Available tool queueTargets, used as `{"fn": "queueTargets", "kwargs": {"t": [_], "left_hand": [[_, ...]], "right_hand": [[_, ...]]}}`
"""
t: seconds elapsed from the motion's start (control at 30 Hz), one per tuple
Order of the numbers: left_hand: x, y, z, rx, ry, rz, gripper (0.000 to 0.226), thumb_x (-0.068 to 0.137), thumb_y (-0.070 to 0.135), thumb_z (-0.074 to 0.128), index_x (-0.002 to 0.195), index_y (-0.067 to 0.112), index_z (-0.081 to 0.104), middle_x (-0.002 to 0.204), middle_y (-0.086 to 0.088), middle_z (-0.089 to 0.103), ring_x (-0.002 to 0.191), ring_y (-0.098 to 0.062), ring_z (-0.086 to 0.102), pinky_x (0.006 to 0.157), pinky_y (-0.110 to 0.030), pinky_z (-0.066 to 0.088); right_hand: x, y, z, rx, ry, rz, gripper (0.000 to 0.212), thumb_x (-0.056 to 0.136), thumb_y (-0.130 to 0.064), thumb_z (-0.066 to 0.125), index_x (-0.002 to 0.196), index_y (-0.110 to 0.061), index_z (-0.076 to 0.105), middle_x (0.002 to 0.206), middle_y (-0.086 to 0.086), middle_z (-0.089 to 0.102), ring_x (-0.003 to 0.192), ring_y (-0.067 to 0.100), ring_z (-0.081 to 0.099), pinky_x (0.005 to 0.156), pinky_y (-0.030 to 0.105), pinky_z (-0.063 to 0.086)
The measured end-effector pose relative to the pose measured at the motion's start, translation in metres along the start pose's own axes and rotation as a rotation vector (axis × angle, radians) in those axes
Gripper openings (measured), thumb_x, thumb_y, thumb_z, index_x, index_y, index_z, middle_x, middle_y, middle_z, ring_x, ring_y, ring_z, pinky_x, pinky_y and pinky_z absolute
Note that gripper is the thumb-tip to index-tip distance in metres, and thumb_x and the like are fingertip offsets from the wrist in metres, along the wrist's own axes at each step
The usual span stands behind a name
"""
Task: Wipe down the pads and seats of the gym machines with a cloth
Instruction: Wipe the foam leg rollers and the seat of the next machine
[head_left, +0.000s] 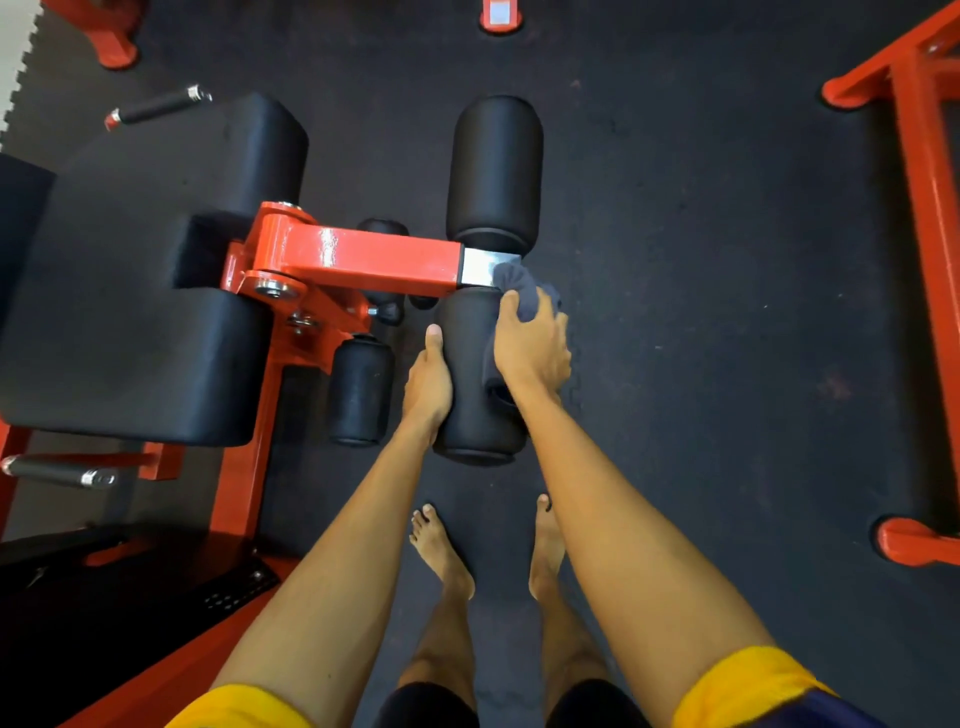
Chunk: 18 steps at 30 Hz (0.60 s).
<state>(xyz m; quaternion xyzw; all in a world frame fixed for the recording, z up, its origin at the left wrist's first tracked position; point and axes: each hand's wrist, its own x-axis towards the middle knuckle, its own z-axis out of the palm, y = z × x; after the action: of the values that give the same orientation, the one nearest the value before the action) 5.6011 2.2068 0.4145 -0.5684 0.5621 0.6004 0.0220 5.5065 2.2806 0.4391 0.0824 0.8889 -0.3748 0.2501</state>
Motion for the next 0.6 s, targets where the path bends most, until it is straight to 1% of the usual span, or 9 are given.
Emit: {"fn": "queueTargets", "kwargs": {"t": [0.07, 0.17, 0.2, 0.23, 0.33, 0.37, 0.47, 0.53, 0.6], "left_hand": [[-0.001, 0.001, 0.000, 0.000, 0.012, -0.001, 0.109, 0.068, 0.095, 0.019, 0.142, 0.024, 0.056, 0.144, -0.005, 0.058, 0.131, -0.023, 0.054, 0.115, -0.047, 0.038], [0.002, -0.002, 0.000, 0.033, -0.014, 0.006, 0.101, 0.071, 0.094, 0.017, 0.137, 0.031, 0.060, 0.138, -0.003, 0.063, 0.127, -0.022, 0.058, 0.112, -0.049, 0.041], [0.005, -0.003, 0.000, 0.029, -0.024, 0.010, 0.101, 0.071, 0.094, 0.018, 0.136, 0.031, 0.061, 0.137, -0.002, 0.063, 0.126, -0.021, 0.058, 0.112, -0.048, 0.042], [0.005, -0.003, -0.001, 0.020, -0.038, 0.008, 0.102, 0.070, 0.094, 0.020, 0.137, 0.029, 0.060, 0.138, -0.002, 0.062, 0.126, -0.020, 0.058, 0.112, -0.046, 0.041], [-0.003, 0.001, -0.010, -0.042, -0.144, -0.031, 0.091, 0.081, 0.089, 0.028, 0.134, 0.024, 0.063, 0.131, -0.001, 0.067, 0.118, -0.016, 0.064, 0.107, -0.037, 0.047], [-0.007, 0.002, -0.012, -0.082, -0.194, -0.053, 0.081, 0.089, 0.083, 0.029, 0.130, 0.022, 0.066, 0.124, -0.001, 0.072, 0.113, -0.015, 0.068, 0.101, -0.033, 0.051], [-0.005, 0.000, -0.017, -0.164, -0.310, -0.079, 0.072, 0.097, 0.075, 0.028, 0.127, 0.022, 0.067, 0.119, -0.002, 0.074, 0.112, -0.015, 0.069, 0.100, -0.032, 0.051], [0.001, -0.004, -0.016, -0.164, -0.270, -0.096, 0.078, 0.090, 0.083, 0.032, 0.126, 0.024, 0.068, 0.122, -0.002, 0.072, 0.115, -0.015, 0.066, 0.109, -0.035, 0.046], [0.005, -0.009, -0.012, -0.182, -0.208, -0.139, 0.087, 0.080, 0.092, 0.036, 0.118, 0.022, 0.071, 0.115, -0.003, 0.074, 0.108, -0.017, 0.068, 0.107, -0.036, 0.046]], "right_hand": [[-0.009, -0.002, -0.003, -0.133, 0.029, -0.183, 0.055, 0.099, -0.055, 0.044, 0.151, -0.037, 0.042, 0.152, 0.005, 0.041, 0.127, 0.041, 0.050, 0.098, 0.050, 0.044], [-0.021, 0.016, 0.001, -0.399, 0.068, -0.746, 0.054, 0.087, -0.052, 0.050, 0.140, -0.044, 0.056, 0.153, 0.000, 0.043, 0.133, 0.037, 0.044, 0.093, 0.049, 0.049], [-0.017, 0.019, 0.002, -0.374, 0.063, -0.756, 0.053, 0.085, -0.052, 0.052, 0.138, -0.047, 0.057, 0.153, -0.005, 0.043, 0.134, 0.033, 0.044, 0.092, 0.048, 0.050], [-0.013, 0.017, 0.002, -0.285, 0.051, -0.647, 0.052, 0.086, -0.052, 0.054, 0.138, -0.049, 0.056, 0.153, -0.008, 0.042, 0.134, 0.031, 0.044, 0.093, 0.048, 0.050], [-0.003, 0.011, 0.002, 0.033, 0.015, -0.122, 0.051, 0.095, -0.055, 0.048, 0.146, -0.048, 0.043, 0.150, -0.004, 0.042, 0.129, 0.035, 0.050, 0.101, 0.050, 0.043], [-0.006, 0.012, 0.002, 0.027, -0.002, -0.059, 0.053, 0.098, -0.056, 0.045, 0.150, -0.047, 0.038, 0.153, -0.001, 0.040, 0.131, 0.038, 0.048, 0.103, 0.051, 0.041], [-0.042, 0.031, -0.002, -0.147, 0.011, -0.298, 0.060, 0.100, -0.058, 0.045, 0.156, -0.047, 0.027, 0.164, 0.000, 0.025, 0.139, 0.036, 0.038, 0.104, 0.051, 0.042], [-0.070, 0.056, -0.002, -0.226, 0.054, -0.483, 0.061, 0.099, -0.057, 0.046, 0.156, -0.048, 0.027, 0.166, -0.001, 0.022, 0.141, 0.033, 0.035, 0.100, 0.051, 0.047], [-0.101, 0.084, -0.001, -0.250, 0.057, -0.523, 0.060, 0.100, -0.057, 0.045, 0.157, -0.048, 0.027, 0.167, -0.002, 0.021, 0.144, 0.033, 0.032, 0.102, 0.052, 0.051]]}}
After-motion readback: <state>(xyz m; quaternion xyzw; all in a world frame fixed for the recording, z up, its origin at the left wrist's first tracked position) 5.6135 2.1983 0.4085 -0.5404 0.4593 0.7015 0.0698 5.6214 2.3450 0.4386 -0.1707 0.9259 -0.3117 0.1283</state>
